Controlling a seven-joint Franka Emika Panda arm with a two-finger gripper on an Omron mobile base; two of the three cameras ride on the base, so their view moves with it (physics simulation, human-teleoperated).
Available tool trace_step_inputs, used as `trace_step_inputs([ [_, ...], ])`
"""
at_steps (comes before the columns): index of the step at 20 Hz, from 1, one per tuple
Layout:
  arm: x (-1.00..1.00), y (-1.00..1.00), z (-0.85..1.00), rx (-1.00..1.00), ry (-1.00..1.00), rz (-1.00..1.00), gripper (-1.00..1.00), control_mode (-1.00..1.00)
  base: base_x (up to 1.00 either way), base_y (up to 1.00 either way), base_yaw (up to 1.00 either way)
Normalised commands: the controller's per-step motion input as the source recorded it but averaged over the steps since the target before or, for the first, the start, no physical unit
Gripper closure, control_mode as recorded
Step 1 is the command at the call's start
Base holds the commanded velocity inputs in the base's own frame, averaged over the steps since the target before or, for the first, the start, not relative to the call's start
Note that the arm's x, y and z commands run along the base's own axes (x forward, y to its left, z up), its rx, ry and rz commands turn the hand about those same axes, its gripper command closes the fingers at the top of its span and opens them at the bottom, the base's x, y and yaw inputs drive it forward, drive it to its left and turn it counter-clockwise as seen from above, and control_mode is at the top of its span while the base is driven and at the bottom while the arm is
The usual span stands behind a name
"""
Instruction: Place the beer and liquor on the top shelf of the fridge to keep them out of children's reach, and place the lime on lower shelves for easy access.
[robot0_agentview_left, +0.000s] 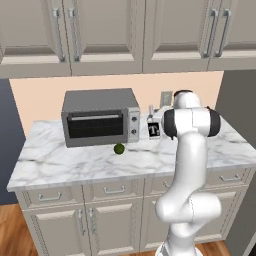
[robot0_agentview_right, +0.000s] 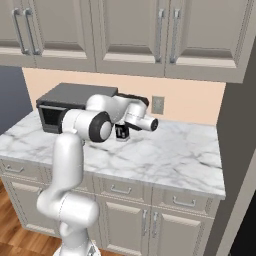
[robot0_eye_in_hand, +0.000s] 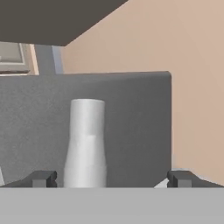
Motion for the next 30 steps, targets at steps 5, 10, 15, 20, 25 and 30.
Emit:
trace_step_inputs([
  [5,0.0,0.0,-0.09,0.0,0.0,0.08,-1.0,-1.0,0.0,0.0,0.0],
  [10,-0.12,0.0,-0.05,0.0,0.0,0.1,-1.0,-1.0,0.0,0.0,0.0],
  [15,-0.17,0.0,0.0,0.0,0.0,0.07,-1.0,-1.0,0.0,0.0,0.0],
  [20,-0.14,-0.03,0.0,0.0,-0.01,0.03,-1.0,-1.0,0.0,0.0,0.0],
  [25,-0.02,0.0,-0.1,0.0,0.0,0.03,-1.0,-1.0,0.0,0.0,0.0],
  [30,-0.06,0.0,-0.1,0.0,0.0,0.02,-1.0,-1.0,0.0,0.0,0.0],
])
